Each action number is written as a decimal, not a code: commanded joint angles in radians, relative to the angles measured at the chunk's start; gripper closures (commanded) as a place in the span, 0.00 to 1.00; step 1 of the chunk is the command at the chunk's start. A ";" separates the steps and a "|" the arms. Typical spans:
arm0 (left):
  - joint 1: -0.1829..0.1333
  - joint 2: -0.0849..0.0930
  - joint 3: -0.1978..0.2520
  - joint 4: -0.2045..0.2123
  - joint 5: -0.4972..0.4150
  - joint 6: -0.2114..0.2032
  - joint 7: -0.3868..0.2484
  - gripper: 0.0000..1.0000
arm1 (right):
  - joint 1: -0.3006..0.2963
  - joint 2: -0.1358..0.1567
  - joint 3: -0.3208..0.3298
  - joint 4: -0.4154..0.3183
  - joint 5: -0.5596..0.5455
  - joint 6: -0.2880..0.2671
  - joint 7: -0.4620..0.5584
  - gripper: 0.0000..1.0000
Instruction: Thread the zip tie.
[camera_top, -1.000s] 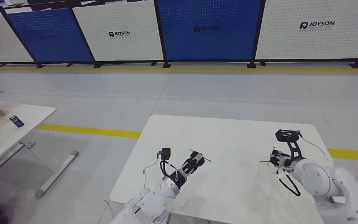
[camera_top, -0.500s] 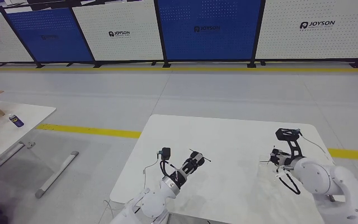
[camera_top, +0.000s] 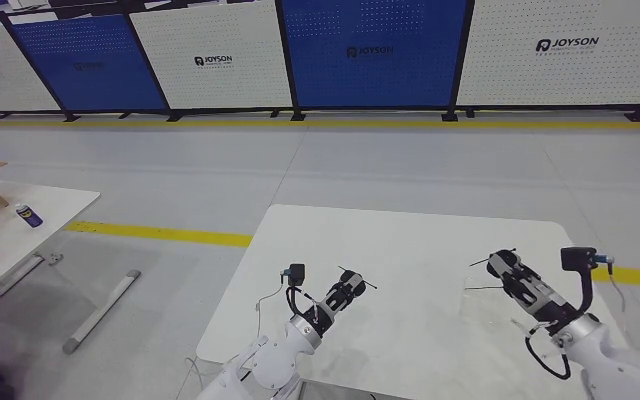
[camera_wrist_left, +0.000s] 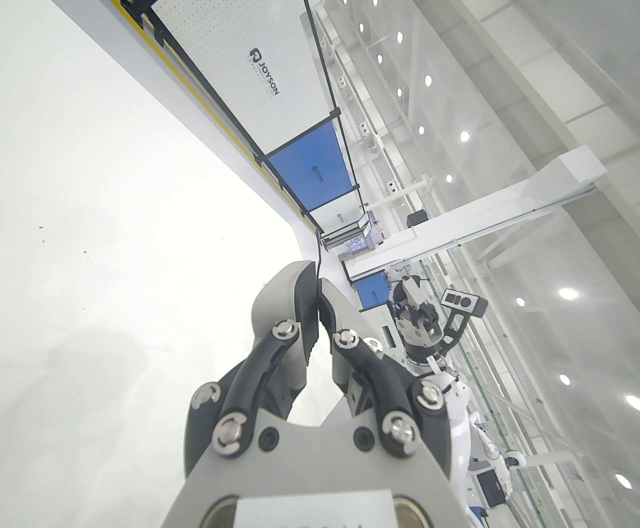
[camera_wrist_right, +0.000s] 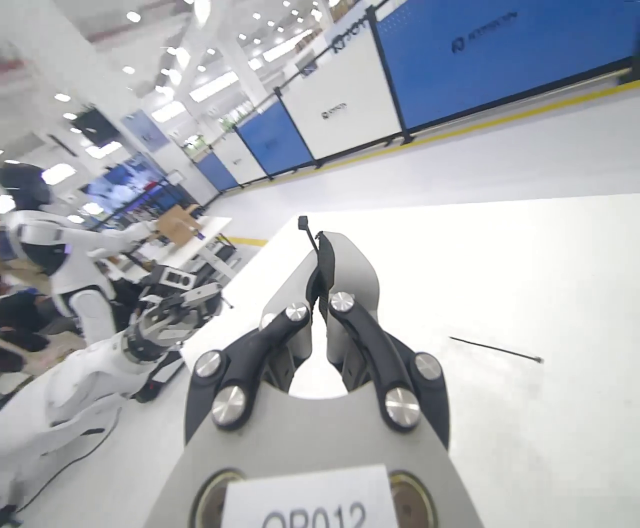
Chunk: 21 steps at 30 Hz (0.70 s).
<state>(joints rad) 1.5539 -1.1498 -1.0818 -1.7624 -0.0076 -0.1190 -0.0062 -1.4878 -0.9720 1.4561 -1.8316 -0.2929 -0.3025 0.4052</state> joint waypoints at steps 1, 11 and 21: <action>0.000 0.000 0.000 0.000 0.000 0.000 0.000 1.00 | 0.002 0.000 -0.001 -0.001 -0.024 0.022 0.003 1.00; 0.000 0.000 0.000 0.000 0.000 0.000 0.000 1.00 | 0.002 0.000 -0.001 -0.001 -0.024 0.022 0.003 1.00; 0.000 0.000 0.000 0.000 0.000 0.000 0.000 1.00 | 0.019 -0.013 -0.044 0.077 0.189 -0.038 0.017 1.00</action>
<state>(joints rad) 1.5539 -1.1498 -1.0818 -1.7623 -0.0076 -0.1190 -0.0062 -1.4815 -0.9820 1.4254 -1.7843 -0.1861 -0.3313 0.4031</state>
